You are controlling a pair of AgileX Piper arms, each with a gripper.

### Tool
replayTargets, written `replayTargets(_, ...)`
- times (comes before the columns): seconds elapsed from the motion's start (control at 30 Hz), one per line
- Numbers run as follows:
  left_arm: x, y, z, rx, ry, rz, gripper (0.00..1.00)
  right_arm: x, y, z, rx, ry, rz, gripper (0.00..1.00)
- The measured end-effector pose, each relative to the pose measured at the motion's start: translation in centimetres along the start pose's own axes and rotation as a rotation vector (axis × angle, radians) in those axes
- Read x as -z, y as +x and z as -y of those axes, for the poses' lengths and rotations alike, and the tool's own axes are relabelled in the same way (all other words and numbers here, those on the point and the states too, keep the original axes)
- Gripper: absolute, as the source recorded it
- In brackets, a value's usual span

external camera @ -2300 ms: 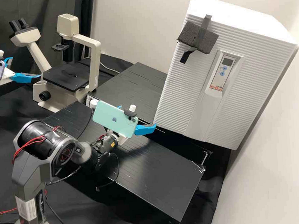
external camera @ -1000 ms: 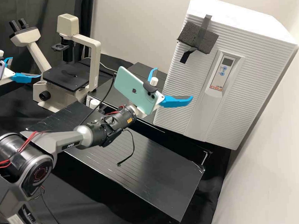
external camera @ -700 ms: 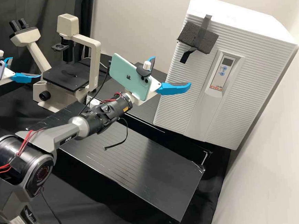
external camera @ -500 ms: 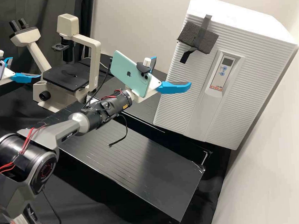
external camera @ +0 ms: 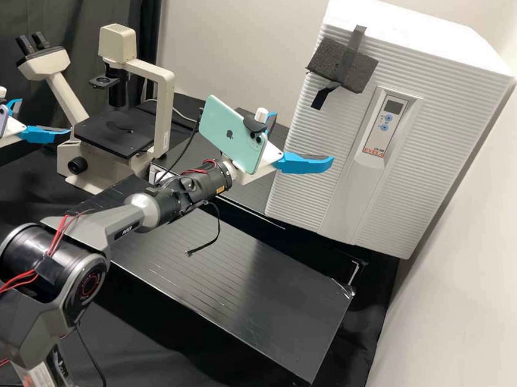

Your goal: Open the incubator door.

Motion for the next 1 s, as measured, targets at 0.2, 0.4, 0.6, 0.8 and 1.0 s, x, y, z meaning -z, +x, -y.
replayTargets(0.2,0.0,0.0,0.0,0.0,0.0,0.0,1.0,-0.05,0.21,-0.38,-0.013,0.006,0.006,0.0)
replayTargets(0.4,0.0,0.0,0.0,0.0,0.0,0.0,1.0,-0.1,0.22,-0.22,0.001,0.007,0.01,0.0)
replayTargets(0.6,0.0,0.0,0.0,0.0,0.0,0.0,1.0,-0.25,0.43,0.09,0.007,0.004,0.014,0.0)
replayTargets(0.8,0.0,0.0,0.0,0.0,0.0,0.0,1.0,-0.3,0.44,0.12,0.008,0.008,0.018,0.0)
replayTargets(1.0,0.0,0.0,0.0,0.0,0.0,0.0,1.0,-0.56,0.58,0.32,0.012,0.004,0.026,0.0)
